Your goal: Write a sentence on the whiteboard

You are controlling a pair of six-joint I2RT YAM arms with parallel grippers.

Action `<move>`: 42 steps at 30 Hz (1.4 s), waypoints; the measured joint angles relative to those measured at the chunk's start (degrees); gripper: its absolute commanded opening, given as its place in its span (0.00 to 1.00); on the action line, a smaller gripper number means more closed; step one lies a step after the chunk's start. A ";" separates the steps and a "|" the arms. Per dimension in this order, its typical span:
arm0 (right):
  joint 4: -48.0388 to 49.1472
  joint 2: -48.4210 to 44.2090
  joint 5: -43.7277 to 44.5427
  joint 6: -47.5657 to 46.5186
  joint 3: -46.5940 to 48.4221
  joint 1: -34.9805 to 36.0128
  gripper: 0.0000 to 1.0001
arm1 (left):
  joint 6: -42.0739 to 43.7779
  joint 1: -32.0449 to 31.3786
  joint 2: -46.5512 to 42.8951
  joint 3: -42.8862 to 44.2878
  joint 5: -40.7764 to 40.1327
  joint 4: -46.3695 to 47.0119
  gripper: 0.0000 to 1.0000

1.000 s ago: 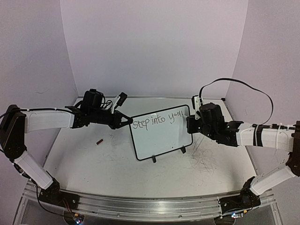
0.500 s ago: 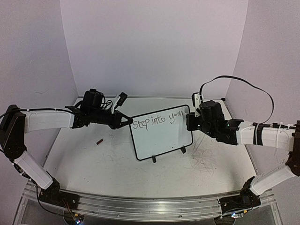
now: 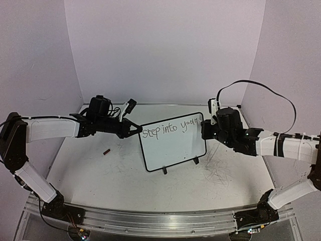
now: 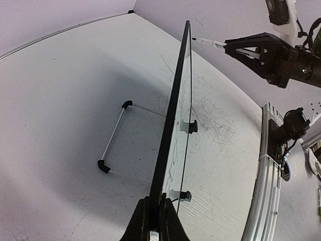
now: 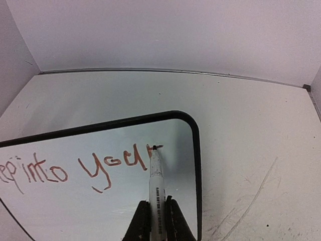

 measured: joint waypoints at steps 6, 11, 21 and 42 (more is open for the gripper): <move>-0.56 -14.70 -6.02 -3.17 -6.23 -0.04 0.00 | 0.03 -0.24 -0.02 -0.02 -0.46 0.04 0.00; -2.39 -16.79 -10.50 -4.52 -6.82 -0.02 0.00 | -0.01 -0.24 0.00 -0.02 -0.49 0.02 0.00; -8.88 -6.65 -12.12 -3.49 -2.71 10.71 0.00 | -0.06 -0.31 0.00 -0.02 -0.89 0.02 0.00; -5.18 7.79 -7.43 2.61 4.49 23.38 0.00 | -0.29 -0.35 -0.02 -0.02 -1.32 0.04 0.00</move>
